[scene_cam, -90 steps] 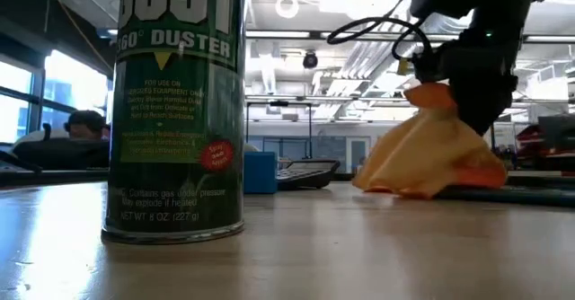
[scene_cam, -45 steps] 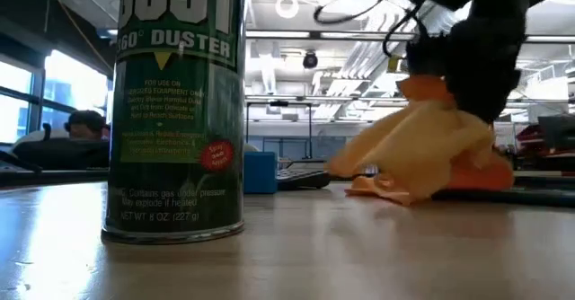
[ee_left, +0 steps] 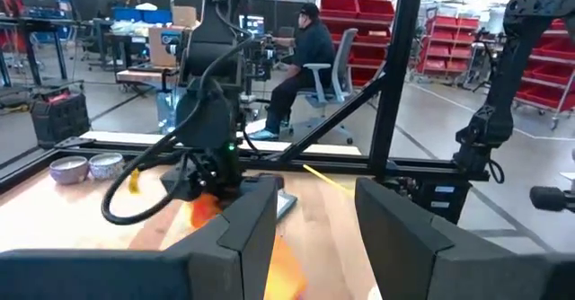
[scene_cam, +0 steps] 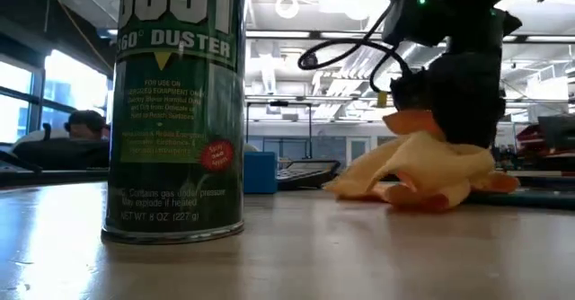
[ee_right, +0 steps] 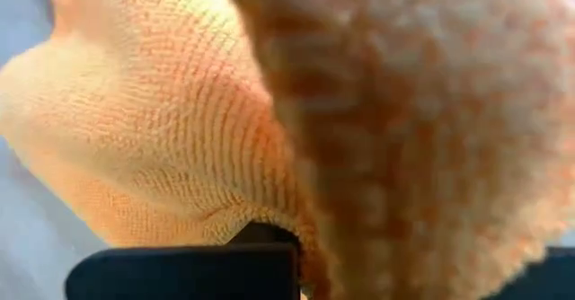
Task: Apply microfiber cloth
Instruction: Wipe the front of the cellphone using microfiber cloth
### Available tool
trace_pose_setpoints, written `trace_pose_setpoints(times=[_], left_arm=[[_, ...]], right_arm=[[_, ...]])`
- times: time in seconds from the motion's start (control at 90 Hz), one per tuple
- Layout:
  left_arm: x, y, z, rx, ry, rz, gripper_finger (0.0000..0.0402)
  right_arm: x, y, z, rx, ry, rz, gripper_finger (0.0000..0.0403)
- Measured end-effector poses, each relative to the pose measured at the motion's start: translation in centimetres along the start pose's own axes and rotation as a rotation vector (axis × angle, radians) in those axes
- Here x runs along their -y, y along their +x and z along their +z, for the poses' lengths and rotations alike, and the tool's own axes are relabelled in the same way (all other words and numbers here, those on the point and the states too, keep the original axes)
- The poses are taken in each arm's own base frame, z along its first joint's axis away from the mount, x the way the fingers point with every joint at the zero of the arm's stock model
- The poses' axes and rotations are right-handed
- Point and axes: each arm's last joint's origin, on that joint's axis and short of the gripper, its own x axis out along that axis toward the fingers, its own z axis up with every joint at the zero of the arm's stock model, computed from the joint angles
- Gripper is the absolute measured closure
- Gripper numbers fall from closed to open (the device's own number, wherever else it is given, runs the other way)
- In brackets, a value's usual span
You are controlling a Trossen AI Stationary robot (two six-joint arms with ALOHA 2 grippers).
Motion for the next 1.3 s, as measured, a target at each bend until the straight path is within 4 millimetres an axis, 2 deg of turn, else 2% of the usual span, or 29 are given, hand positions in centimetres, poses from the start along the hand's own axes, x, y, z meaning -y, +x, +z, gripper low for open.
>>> trace_pose_setpoints(times=[0.156,0.322,0.4,0.467,0.589,0.656,0.756,0.911,0.978,1.067,1.211,1.3], left_arm=[[0.0,0.0,0.0,0.000,0.001,0.000,0.0268],[0.0,0.0,0.0,-0.001,0.002,0.001,0.0268],[0.0,0.0,0.0,-0.001,0.002,0.002,0.0268],[0.0,0.0,0.0,0.000,0.001,0.002,0.0268],[0.0,0.0,0.0,-0.001,0.001,0.003,0.0268],[0.0,0.0,0.0,0.000,0.001,0.002,0.0268],[0.0,0.0,0.0,0.000,0.001,0.002,0.0268],[0.0,0.0,0.0,0.000,0.000,0.003,0.0268],[0.0,0.0,0.0,0.001,0.000,0.003,0.0268],[0.0,0.0,0.0,0.000,0.000,0.003,0.0268],[0.0,0.0,0.0,0.000,-0.001,0.003,0.0268],[0.0,0.0,0.0,0.000,0.000,0.003,0.0268]], right_arm=[[1.0,-0.8,-0.4,0.089,0.071,-0.176,0.0403],[-0.6,-2.5,-0.2,0.185,-0.012,0.020,0.0403],[-0.7,-3.5,-0.6,0.196,-0.016,0.040,0.0403],[0.1,-4.1,-1.4,0.166,0.022,-0.041,0.0403],[2.4,-4.6,-3.2,0.063,0.149,-0.314,0.0403],[2.8,-4.6,-3.6,0.034,0.192,-0.359,0.0403],[1.7,-4.4,-3.1,0.068,0.181,-0.233,0.0403],[-1.3,-4.3,-1.3,0.176,0.016,0.121,0.0403],[-1.5,-4.5,-1.0,0.191,-0.004,0.161,0.0403],[0.0,-4.3,-1.4,0.123,0.057,0.035,0.0403],[3.4,-4.7,-3.6,-0.060,0.222,-0.348,0.0403],[4.3,-5.2,-4.4,-0.119,0.283,-0.461,0.0403]])
